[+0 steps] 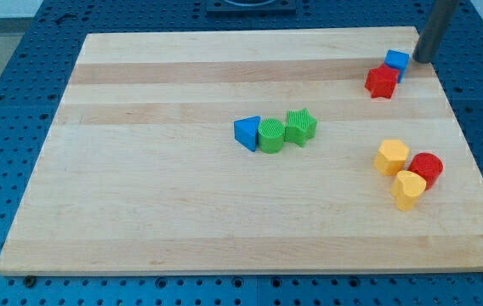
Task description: Push the blue cube closer to the green star
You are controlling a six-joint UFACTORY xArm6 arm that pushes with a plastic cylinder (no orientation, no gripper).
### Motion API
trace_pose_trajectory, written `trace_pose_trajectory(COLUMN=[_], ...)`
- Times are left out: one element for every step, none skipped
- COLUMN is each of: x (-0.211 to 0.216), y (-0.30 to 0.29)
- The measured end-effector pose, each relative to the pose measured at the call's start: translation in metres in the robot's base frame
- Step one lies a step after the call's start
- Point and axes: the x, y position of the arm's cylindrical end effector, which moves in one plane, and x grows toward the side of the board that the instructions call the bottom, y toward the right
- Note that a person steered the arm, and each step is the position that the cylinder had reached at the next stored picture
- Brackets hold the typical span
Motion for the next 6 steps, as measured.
trace_pose_trajectory(x=[0.008,0.016,0.019,0.019,0.024,0.031], y=[-0.040,-0.092,-0.117,-0.083,-0.052,-0.077])
